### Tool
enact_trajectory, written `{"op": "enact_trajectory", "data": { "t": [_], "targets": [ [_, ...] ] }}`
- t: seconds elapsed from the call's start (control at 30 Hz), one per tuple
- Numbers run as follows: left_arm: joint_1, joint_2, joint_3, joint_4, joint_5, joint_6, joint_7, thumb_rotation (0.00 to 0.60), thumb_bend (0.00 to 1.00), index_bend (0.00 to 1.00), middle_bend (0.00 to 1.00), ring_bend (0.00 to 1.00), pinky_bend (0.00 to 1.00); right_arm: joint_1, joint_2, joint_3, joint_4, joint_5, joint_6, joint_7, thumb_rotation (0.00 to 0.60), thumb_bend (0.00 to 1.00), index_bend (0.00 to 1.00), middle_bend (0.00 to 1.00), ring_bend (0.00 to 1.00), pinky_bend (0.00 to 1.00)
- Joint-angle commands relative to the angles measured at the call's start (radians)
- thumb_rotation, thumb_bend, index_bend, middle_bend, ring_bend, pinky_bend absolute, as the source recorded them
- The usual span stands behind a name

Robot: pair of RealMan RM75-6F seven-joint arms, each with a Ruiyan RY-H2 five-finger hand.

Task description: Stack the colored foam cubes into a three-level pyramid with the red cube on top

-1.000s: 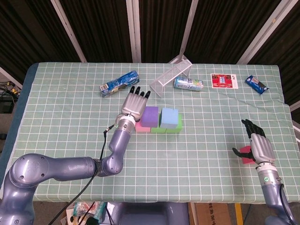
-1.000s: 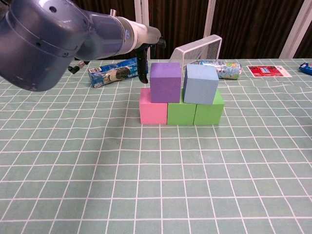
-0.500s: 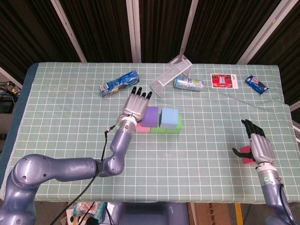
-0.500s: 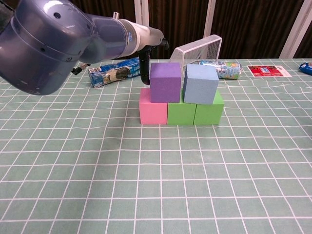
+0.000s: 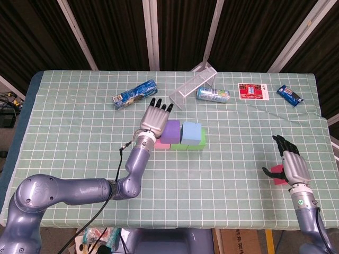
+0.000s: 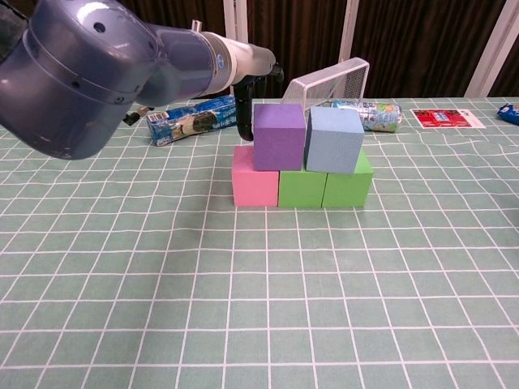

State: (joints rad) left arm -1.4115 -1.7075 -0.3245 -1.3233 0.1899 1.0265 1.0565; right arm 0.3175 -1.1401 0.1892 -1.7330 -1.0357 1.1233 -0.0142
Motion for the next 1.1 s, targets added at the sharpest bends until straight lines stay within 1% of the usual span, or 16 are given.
{"op": "enact_trajectory", "data": {
  "t": [0.03, 0.7, 1.1],
  "targets": [
    [-0.001, -0.002, 0.000, 0.000, 0.000, -0.001, 0.002, 0.600, 0.24, 0.00, 0.16, 0.03, 0.03, 0.000, 0.000, 0.000, 0.000, 0.000, 0.000, 0.000, 0.600, 0.26, 0.00, 0.00, 0.00, 0.00],
    [-0.002, -0.007, -0.004, 0.006, -0.005, -0.002, 0.013, 0.600, 0.24, 0.00, 0.16, 0.03, 0.03, 0.001, 0.000, -0.001, -0.001, -0.002, -0.001, 0.000, 0.600, 0.26, 0.00, 0.00, 0.00, 0.00],
    [0.006, 0.021, -0.001, -0.011, -0.018, 0.002, 0.027, 0.600, 0.24, 0.00, 0.16, 0.03, 0.03, 0.001, 0.000, -0.002, 0.000, -0.001, -0.001, -0.002, 0.600, 0.26, 0.00, 0.00, 0.00, 0.00]
  ]
}}
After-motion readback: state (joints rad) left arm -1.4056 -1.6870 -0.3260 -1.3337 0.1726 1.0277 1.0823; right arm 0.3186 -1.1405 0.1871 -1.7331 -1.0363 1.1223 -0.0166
